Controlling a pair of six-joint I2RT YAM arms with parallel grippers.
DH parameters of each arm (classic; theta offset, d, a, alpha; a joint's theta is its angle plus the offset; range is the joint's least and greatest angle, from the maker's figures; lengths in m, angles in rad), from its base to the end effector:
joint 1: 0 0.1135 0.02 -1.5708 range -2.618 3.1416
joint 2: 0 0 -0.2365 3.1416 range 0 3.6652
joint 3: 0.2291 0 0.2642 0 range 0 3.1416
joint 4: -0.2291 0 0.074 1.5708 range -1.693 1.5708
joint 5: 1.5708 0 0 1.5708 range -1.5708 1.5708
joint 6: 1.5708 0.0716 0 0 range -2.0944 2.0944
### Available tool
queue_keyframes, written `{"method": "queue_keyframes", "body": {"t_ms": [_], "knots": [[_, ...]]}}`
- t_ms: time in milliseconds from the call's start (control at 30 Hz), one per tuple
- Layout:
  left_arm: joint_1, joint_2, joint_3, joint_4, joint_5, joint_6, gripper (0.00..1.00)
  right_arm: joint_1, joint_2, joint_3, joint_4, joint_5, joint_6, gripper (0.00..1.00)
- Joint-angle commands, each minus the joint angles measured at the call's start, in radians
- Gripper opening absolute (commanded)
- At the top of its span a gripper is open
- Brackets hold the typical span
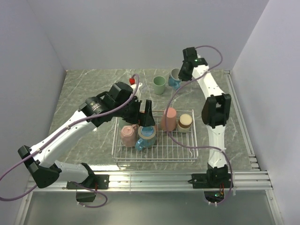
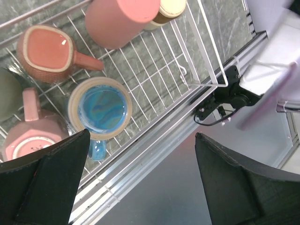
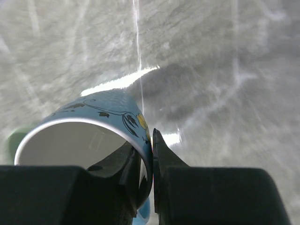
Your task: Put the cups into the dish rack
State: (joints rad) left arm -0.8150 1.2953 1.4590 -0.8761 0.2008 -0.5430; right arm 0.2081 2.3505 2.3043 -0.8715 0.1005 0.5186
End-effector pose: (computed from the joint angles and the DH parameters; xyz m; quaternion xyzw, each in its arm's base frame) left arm 0.2014 -0.2346 0.3480 0.1640 0.8907 -0.3310 0.2650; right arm 0.5243 0.1034 0.2144 0.1622 0.9321 0.0694 0.3164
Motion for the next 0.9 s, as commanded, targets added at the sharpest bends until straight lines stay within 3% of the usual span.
{"method": "queue_keyframes", "body": {"t_ms": [0,167,300,400,500,533,567,633,700,867], "knots": [[0.002,-0.034,0.021,0.045,-0.043,0.003,0.99,-0.058,-0.293,-0.040,0.066,-0.019,0.032,0.00],[0.004,-0.025,0.046,0.086,-0.026,0.003,0.99,-0.088,-0.551,-0.239,0.138,-0.168,0.080,0.00],[0.017,-0.011,0.066,0.199,0.035,-0.002,0.97,-0.121,-0.805,-0.514,0.313,-0.427,0.184,0.00],[0.053,0.007,0.075,0.300,0.107,-0.021,0.96,-0.141,-0.904,-0.767,0.523,-0.662,0.302,0.00],[0.103,-0.001,0.028,0.418,0.239,-0.073,0.85,-0.141,-1.060,-1.058,0.849,-0.850,0.534,0.00],[0.114,-0.011,-0.006,0.495,0.265,-0.090,0.84,-0.141,-1.089,-1.135,1.078,-0.872,0.704,0.00],[0.131,-0.019,-0.026,0.532,0.319,-0.121,0.83,-0.141,-1.115,-1.272,1.188,-0.887,0.787,0.00],[0.146,-0.042,-0.080,0.636,0.363,-0.174,0.84,-0.131,-1.152,-1.377,1.465,-0.920,0.993,0.00],[0.169,-0.053,-0.110,0.695,0.419,-0.207,0.85,-0.116,-1.175,-1.456,1.552,-0.926,1.044,0.00],[0.172,-0.053,-0.130,0.686,0.423,-0.198,0.84,-0.066,-1.223,-1.473,1.530,-0.900,1.041,0.00]]}}
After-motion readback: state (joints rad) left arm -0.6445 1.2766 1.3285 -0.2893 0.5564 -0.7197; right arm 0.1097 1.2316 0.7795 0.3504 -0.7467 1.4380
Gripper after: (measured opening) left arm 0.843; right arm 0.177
